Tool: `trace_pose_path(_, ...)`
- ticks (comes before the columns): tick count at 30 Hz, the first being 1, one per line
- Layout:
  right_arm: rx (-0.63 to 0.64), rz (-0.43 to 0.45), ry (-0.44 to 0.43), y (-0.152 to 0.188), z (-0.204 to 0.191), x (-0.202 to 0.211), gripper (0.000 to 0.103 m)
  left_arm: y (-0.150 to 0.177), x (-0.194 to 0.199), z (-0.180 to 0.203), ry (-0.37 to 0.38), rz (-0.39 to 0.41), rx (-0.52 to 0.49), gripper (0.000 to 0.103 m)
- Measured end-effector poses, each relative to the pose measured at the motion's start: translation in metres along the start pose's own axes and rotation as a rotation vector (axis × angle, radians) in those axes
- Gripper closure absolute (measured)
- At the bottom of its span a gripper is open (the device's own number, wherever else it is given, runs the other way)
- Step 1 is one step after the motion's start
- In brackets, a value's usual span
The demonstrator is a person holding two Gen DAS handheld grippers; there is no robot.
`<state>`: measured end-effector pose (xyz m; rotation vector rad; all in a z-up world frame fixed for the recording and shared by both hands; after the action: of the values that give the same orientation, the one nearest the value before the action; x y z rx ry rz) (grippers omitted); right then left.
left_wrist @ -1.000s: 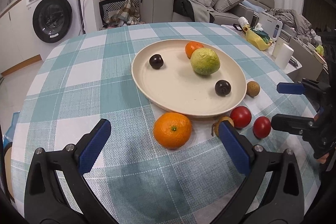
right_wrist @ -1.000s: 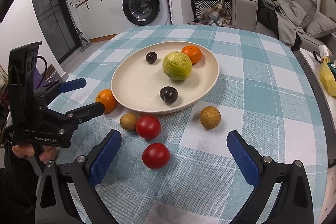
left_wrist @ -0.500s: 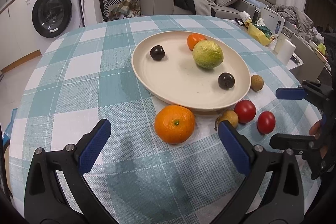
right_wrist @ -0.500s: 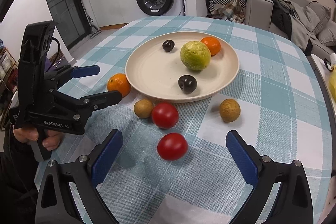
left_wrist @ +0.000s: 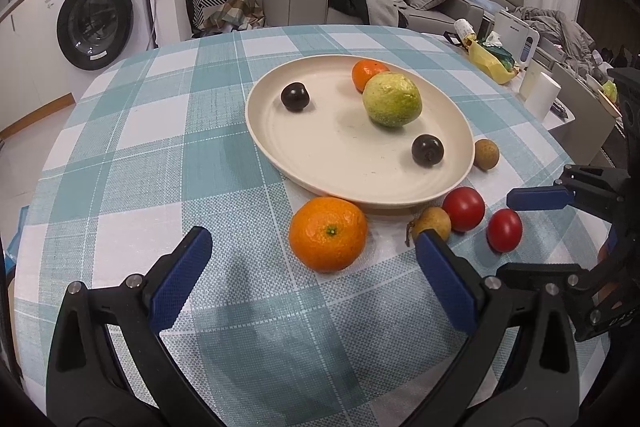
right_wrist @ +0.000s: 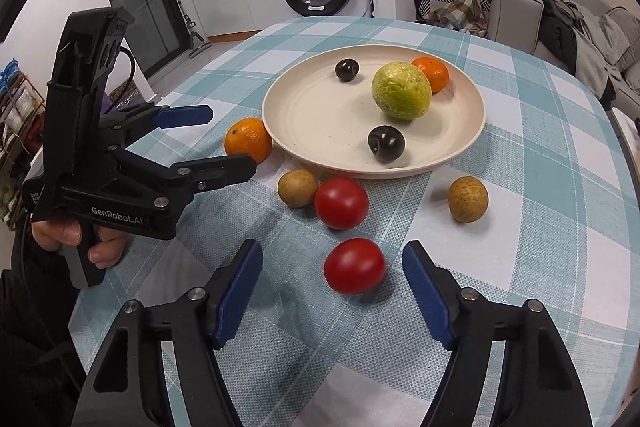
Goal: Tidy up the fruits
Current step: 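Withdraw both grippers from the plate toward the remaining fruit, then grasp the second tangerine with the left gripper while the right gripper grasps a red tomato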
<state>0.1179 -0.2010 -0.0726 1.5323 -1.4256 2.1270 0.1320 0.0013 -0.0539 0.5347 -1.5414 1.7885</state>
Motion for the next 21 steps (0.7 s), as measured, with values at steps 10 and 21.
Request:
trace_pose_path(10,0.007,-0.020,0.016,0.0035,0.0038,-0.0035,0.048,0.0003,-0.0019,0.0012,0.012,-0.014,0.000,0.021)
trace_pose_path(21,0.031,-0.026,0.030,0.0052,0.0009,-0.0059,0.056,0.0008,-0.0099,-0.0049,0.021,-0.045,0.025,0.050)
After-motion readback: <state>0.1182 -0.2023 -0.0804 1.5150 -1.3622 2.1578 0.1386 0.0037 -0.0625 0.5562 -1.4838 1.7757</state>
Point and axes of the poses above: each gripper's, at about its wrist camera, not at the fingertips, and x roughly against the way its jaws point, z to its right, y to its underside, the point moved 2 cm from there along -x, roughly the way its jaws point, and after that the axes turned 10 degrees about y, right-handed, at the moved point
